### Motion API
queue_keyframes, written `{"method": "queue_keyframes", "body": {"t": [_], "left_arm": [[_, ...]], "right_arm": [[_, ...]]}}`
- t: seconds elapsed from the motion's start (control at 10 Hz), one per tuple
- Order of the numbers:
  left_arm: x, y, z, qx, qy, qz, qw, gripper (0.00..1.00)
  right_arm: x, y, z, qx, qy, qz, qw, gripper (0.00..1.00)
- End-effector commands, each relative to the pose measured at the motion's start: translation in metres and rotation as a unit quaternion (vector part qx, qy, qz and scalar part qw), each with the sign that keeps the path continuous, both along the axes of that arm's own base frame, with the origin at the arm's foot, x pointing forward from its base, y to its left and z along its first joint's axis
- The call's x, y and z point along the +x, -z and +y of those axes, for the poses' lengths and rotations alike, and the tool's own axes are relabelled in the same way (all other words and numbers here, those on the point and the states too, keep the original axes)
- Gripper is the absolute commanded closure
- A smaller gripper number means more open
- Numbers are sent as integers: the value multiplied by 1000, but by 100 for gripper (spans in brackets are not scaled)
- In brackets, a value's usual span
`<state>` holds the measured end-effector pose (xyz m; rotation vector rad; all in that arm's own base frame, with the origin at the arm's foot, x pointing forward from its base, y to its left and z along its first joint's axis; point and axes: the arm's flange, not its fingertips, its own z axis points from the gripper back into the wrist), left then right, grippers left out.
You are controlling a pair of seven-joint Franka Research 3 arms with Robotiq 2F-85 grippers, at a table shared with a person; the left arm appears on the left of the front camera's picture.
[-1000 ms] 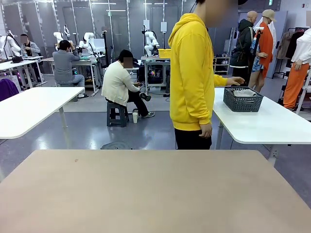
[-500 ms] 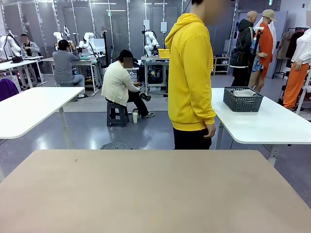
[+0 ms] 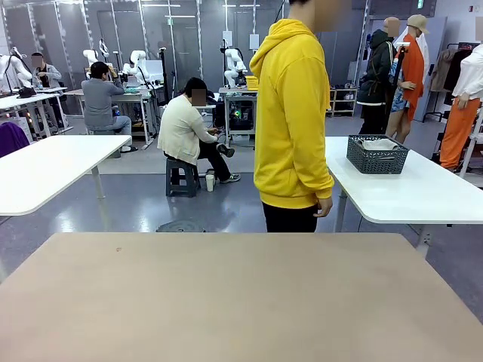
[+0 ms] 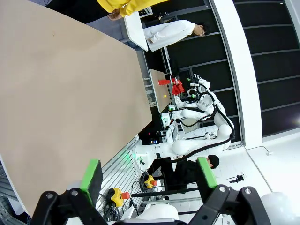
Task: Fold the towels and place them in the basket.
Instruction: Stack the folded Towel with hook on the right side of the table.
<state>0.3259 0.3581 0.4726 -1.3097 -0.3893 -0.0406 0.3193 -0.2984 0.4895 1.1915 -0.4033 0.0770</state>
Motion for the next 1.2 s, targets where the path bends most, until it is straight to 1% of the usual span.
{"method": "queue_keyframes", "body": {"t": [0.0, 1.1], "left_arm": [[-4, 1, -2, 6, 4, -3, 1000, 0], [-4, 1, -2, 6, 4, -3, 1000, 0]], "right_arm": [[0, 0, 0, 0, -2, -6, 1000, 0], [0, 0, 0, 0, -2, -6, 1000, 0]]}}
